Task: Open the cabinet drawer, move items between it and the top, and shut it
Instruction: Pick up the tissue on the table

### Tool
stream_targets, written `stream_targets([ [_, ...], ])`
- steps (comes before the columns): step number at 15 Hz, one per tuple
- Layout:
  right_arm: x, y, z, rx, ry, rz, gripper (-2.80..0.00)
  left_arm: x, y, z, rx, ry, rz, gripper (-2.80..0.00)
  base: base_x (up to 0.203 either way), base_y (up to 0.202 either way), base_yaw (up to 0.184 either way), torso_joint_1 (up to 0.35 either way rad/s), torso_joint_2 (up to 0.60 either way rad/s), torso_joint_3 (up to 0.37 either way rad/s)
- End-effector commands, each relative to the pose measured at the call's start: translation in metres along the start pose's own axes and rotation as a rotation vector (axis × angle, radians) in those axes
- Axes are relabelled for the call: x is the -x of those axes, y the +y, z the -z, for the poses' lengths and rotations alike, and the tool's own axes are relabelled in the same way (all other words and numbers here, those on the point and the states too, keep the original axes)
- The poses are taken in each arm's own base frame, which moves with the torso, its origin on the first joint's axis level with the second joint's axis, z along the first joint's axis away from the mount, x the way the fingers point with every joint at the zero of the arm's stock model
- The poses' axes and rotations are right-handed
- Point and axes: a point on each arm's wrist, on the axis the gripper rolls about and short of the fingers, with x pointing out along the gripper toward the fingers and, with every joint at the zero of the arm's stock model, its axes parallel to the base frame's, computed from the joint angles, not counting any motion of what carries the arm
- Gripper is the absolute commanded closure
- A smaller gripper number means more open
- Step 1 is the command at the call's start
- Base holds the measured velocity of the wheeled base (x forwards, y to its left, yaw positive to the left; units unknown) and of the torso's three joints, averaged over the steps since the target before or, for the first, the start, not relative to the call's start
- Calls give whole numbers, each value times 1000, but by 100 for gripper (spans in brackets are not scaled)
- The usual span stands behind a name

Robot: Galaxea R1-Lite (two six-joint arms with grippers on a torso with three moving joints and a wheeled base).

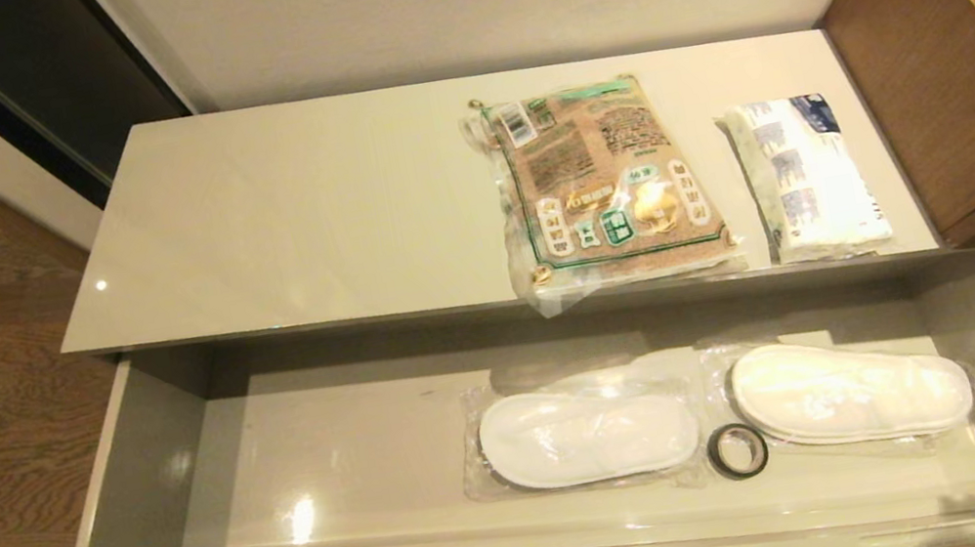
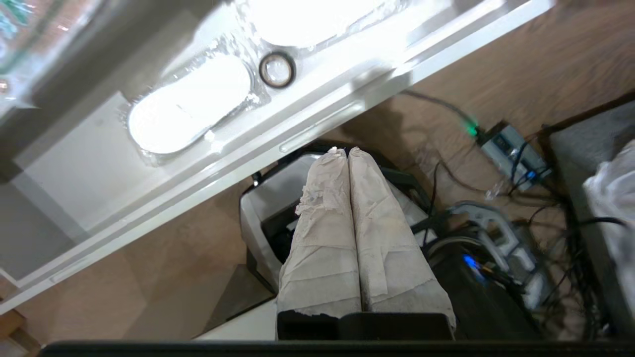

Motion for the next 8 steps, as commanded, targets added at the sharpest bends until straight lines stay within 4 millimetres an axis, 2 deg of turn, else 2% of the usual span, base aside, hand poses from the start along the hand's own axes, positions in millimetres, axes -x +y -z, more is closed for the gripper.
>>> stream_targets([
  [1,25,-7,2,51,-78,-43,0,0,0,0,1,-1,2,0,0,0,0,0,0,0],
  [4,46,-12,17,123,-198,-86,0,0,0,0,1,-1,2,0,0,0,0,0,0,0],
  [7,58,-5,49,145,-255,-101,0,0,0,0,1,-1,2,0,0,0,0,0,0,0],
  [8,62,-1,63,201,-277,-118,0,0,0,0,1,-1,1,0,0,0,0,0,0,0],
])
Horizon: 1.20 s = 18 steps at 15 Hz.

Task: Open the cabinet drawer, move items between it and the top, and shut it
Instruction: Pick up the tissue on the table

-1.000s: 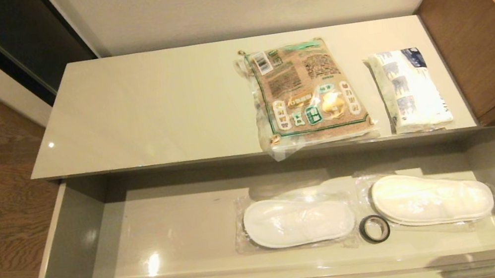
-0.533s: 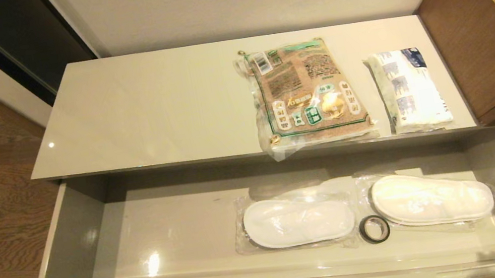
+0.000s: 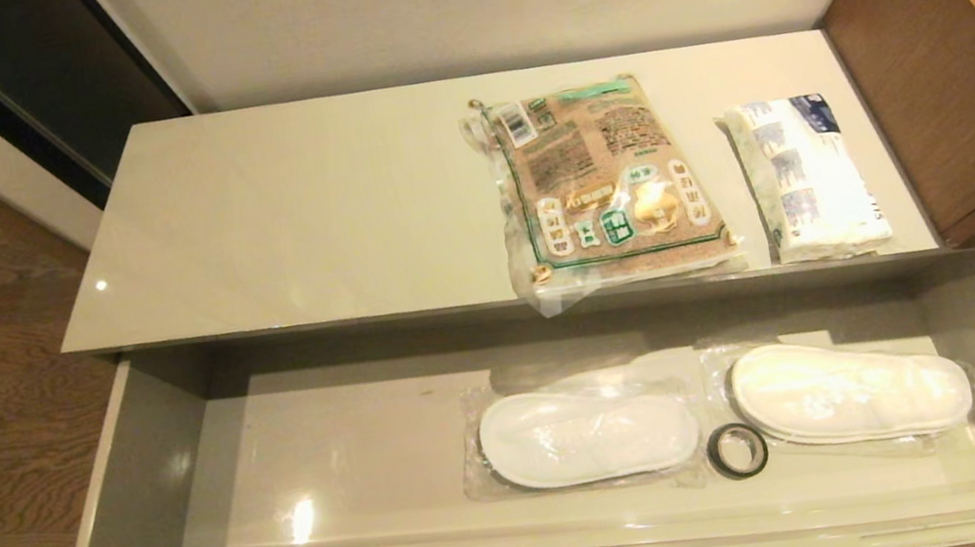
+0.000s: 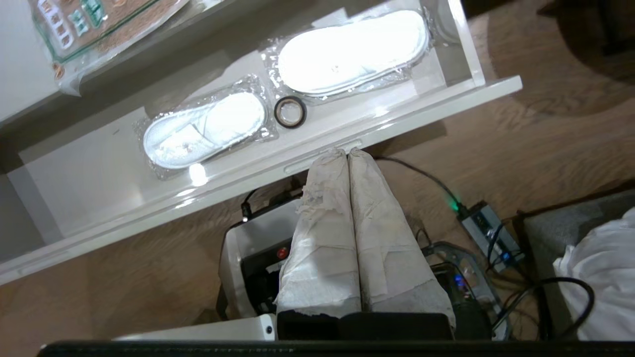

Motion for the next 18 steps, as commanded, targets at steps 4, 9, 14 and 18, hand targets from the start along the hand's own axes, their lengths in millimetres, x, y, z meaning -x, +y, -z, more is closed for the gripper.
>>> stream_targets([
  [4,19,5,67,222,-73,-59,0,0,0,0,0,0,-2,0,0,0,0,0,0,0],
  [9,9,-20,90,321,-4,-109,0,0,0,0,0,0,1,0,0,0,0,0,0,0],
  [14,2,-35,94,331,1,-99,0,0,0,0,0,0,-1,0,0,0,0,0,0,0],
  [18,1,-37,96,325,28,-98,0,0,0,0,0,0,-2,0,0,0,0,0,0,0],
])
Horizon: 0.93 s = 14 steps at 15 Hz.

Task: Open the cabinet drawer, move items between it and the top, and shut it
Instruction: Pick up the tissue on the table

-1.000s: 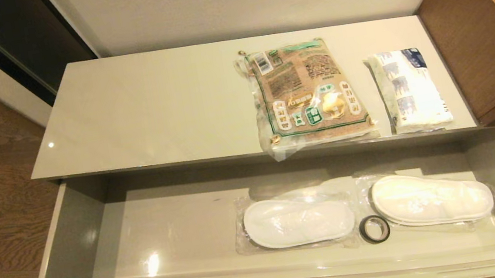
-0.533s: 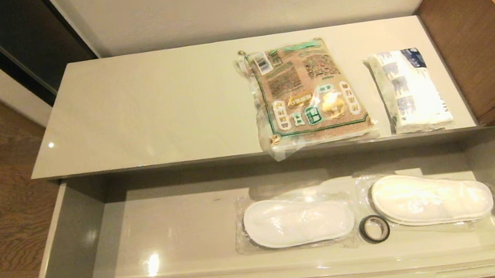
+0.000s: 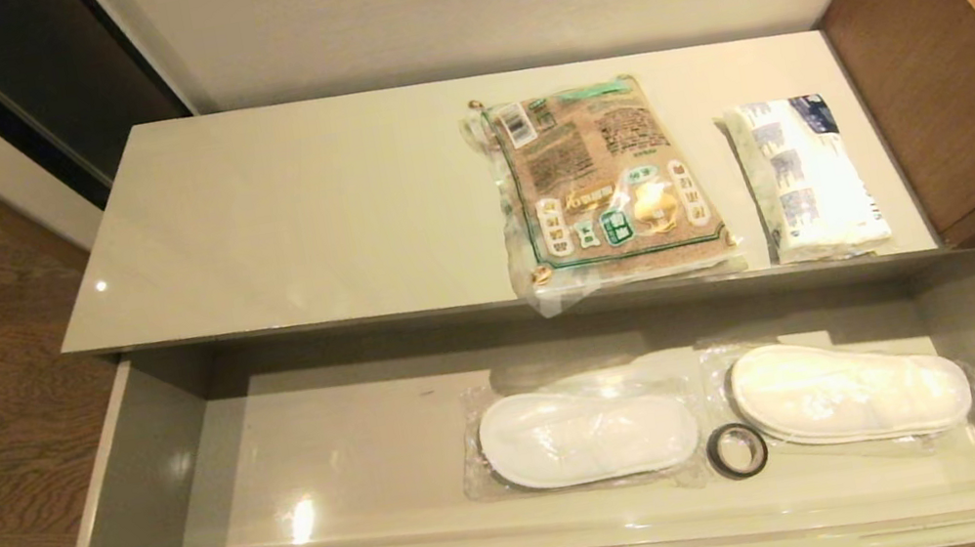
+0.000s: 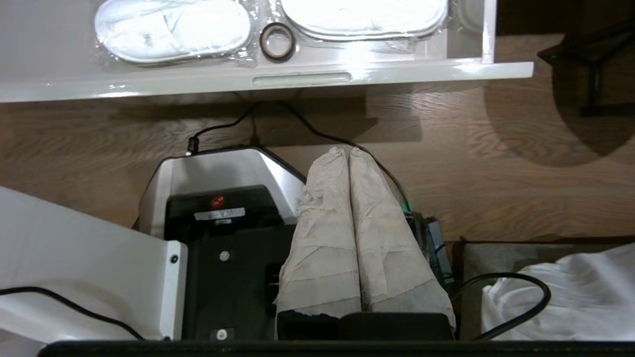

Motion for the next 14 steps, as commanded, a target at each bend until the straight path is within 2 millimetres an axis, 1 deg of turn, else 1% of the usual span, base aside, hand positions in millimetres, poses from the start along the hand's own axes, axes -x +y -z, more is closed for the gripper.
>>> stream_targets([
  [1,2,0,-1,2,-4,-14,0,0,0,0,0,0,3,0,0,0,0,0,0,0],
  [3,10,0,-4,13,-45,-32,0,0,0,0,0,0,2,0,0,0,0,0,0,0],
  [5,12,-1,-3,18,-36,-63,0,0,0,0,0,1,2,0,0,0,0,0,0,0],
  [6,14,-6,-4,31,-43,-86,0,0,0,0,0,0,1,0,0,0,0,0,0,0],
  [7,17,-16,-4,54,-46,-115,0,0,0,0,0,0,1,0,0,0,0,0,0,0],
  [8,17,-24,-4,55,-48,-90,0,0,0,0,0,0,3,0,0,0,0,0,0,0],
  [9,14,-27,-2,25,-42,-60,0,0,0,0,0,0,2,0,0,0,0,0,0,0],
  [12,15,-27,-1,14,-48,-65,0,0,0,0,0,1,1,0,0,0,0,0,0,0],
  [14,10,-27,5,6,-26,-58,0,0,0,0,0,0,3,0,0,0,0,0,0,0],
])
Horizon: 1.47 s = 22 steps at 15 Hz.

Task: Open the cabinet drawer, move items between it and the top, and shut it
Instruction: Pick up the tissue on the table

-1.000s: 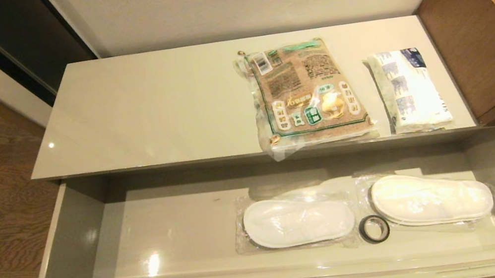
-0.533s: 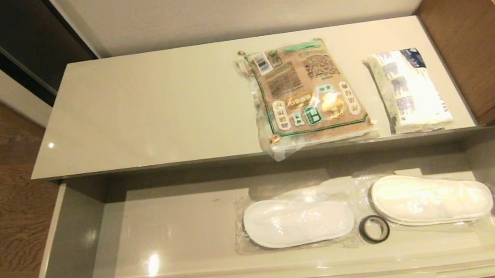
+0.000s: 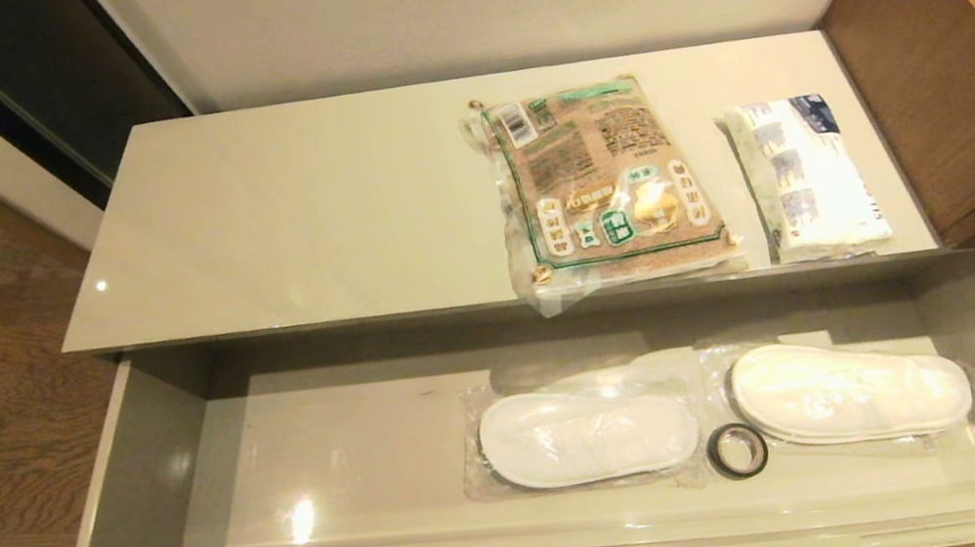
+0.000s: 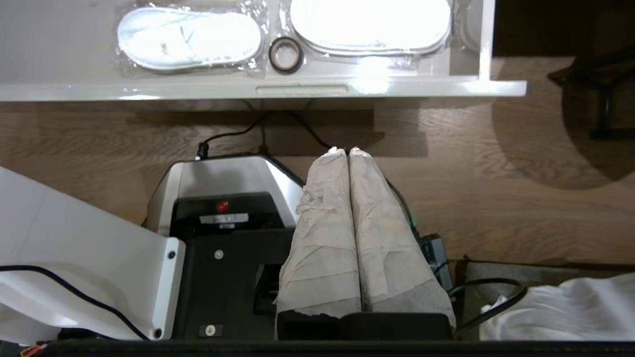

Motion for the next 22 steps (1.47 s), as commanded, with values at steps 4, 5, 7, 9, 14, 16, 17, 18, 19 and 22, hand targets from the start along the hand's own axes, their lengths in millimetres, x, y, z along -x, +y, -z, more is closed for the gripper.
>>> stream_targets([
  [4,-10,0,18,-13,23,15,0,0,0,0,0,0,0,0,0,0,0,0,0,0],
  [5,-11,1,11,-20,27,19,0,0,0,0,0,0,-1,0,0,0,0,0,0,0],
  [7,-13,2,6,-63,35,24,0,0,0,0,0,0,-1,0,0,0,0,0,0,0],
  [9,-16,2,9,-66,49,24,0,0,0,0,0,0,-1,0,0,0,0,0,0,0],
  [14,-18,2,12,-72,63,28,0,0,0,0,0,0,-1,0,0,0,0,0,0,0],
  [16,-19,4,4,-93,67,38,0,0,0,0,0,0,0,0,0,0,0,0,0,0],
  [17,-20,6,-7,-121,78,50,0,0,0,0,0,0,-1,0,0,0,0,0,0,0],
  [18,-20,8,-22,-157,93,60,0,0,0,0,0,0,-1,0,0,0,0,0,0,0],
  [19,-24,10,-37,-190,122,69,0,0,0,0,0,0,-1,0,0,0,0,0,0,0],
  [22,-49,13,-72,-260,259,60,0,0,0,0,0,0,-1,0,0,0,0,0,0,0],
])
